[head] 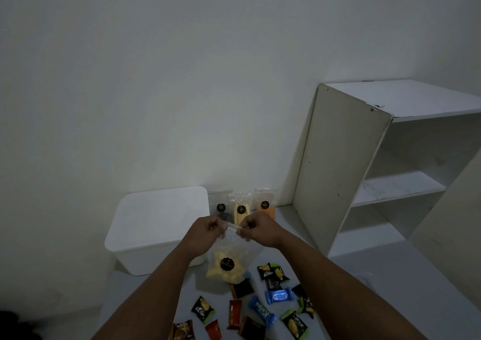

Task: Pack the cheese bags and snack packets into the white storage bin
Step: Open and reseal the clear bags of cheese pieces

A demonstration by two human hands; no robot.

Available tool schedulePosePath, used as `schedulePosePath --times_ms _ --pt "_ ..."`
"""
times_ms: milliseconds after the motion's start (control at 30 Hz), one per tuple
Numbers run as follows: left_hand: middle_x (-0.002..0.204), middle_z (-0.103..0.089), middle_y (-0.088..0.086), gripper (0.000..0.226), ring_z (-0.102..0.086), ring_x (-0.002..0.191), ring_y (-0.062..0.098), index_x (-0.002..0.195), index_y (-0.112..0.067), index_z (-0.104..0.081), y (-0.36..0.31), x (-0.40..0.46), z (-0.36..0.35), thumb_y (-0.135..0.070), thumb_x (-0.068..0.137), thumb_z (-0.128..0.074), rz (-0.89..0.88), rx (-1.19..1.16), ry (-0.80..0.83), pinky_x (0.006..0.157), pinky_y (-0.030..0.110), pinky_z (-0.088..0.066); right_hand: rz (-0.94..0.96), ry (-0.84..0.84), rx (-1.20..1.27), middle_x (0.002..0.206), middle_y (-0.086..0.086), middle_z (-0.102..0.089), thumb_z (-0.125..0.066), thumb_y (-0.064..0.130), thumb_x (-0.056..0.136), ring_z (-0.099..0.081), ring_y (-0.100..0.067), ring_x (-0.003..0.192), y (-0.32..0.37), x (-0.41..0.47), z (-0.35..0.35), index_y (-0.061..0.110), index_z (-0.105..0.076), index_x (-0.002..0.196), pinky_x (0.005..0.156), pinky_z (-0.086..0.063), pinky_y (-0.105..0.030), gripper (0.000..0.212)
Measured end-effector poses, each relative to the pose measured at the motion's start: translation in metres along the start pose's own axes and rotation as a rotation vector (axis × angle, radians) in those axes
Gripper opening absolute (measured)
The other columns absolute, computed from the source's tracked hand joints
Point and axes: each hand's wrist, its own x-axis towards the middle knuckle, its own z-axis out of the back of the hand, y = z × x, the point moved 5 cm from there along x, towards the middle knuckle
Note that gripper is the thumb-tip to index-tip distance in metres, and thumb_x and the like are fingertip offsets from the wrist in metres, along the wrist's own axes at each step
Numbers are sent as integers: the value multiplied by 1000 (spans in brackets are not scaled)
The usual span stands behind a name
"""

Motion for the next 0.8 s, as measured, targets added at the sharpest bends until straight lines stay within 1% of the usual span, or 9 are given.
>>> schedulePosePath --times_ms 67,167,233,300,433,533,667,733,800 --pt "80 -75 10 26 -63 65 5 83 0 -67 3 1 0 -23 97 -66 16 -18 9 70 24 -50 13 -11 -19 71 4 -68 -69 17 94 -64 2 61 1 -1 0 4 -73 86 66 -54 -18 16" --pt "81 -76 10 23 -66 70 10 84 -5 -70 8 1 0 -25 96 -67 73 -87 47 73 30 -51 26 -4 -29 71 3 -68 -70 18 94 -65 0 62 2 -2 1 11 -74 85 66 -54 -20 12" --pt "81 -77 7 25 -66 69 7 86 -4 -73 5 0 -1 -26 95 -68 67 -76 62 70 25 -51 28 4 -11 74 -1 -71 -72 19 92 -68 -7 66 3 -2 1 14 -74 84 68 -57 -23 10" --pt "81 -77 7 24 -65 68 5 85 -5 -76 1 0 -2 -25 95 -68 35 -40 68 67 21 -49 21 1 33 75 -5 -72 -73 19 91 -69 -10 67 2 -3 1 11 -75 84 69 -58 -24 11" --pt "82 -77 7 21 -66 69 7 83 -11 -77 1 1 6 -25 95 -68 20 -47 33 67 22 -49 -17 -10 136 74 -3 -72 -75 16 89 -68 -6 65 -1 -6 4 9 -75 82 65 -54 -18 10" --pt "82 -77 5 22 -66 70 7 83 -13 -77 2 2 11 -27 96 -67 20 -46 12 67 23 -49 -27 -28 141 70 -3 -68 -72 15 92 -63 -1 58 -4 -7 7 6 -71 78 59 -49 -14 17" --pt "82 -76 6 25 -66 74 13 82 -14 -76 -1 2 10 -29 97 -64 16 -62 -2 72 30 -51 -32 -47 147 68 -1 -65 -70 17 94 -63 -5 61 -3 -4 4 8 -68 76 61 -49 -17 20" --pt "81 -76 6 24 -66 74 12 81 -16 -76 0 2 11 -29 98 -64 15 -80 -17 73 31 -51 -51 -68 198 69 -1 -66 -72 18 92 -65 -7 63 -3 -5 5 5 -70 78 62 -51 -19 19" --pt "81 -76 6 23 -67 75 13 79 -19 -75 3 2 14 -27 98 -64 28 -115 -46 75 35 -53 -79 -94 274 71 -2 -69 -75 21 90 -67 -10 66 -5 -7 8 10 -72 78 63 -51 -21 17"
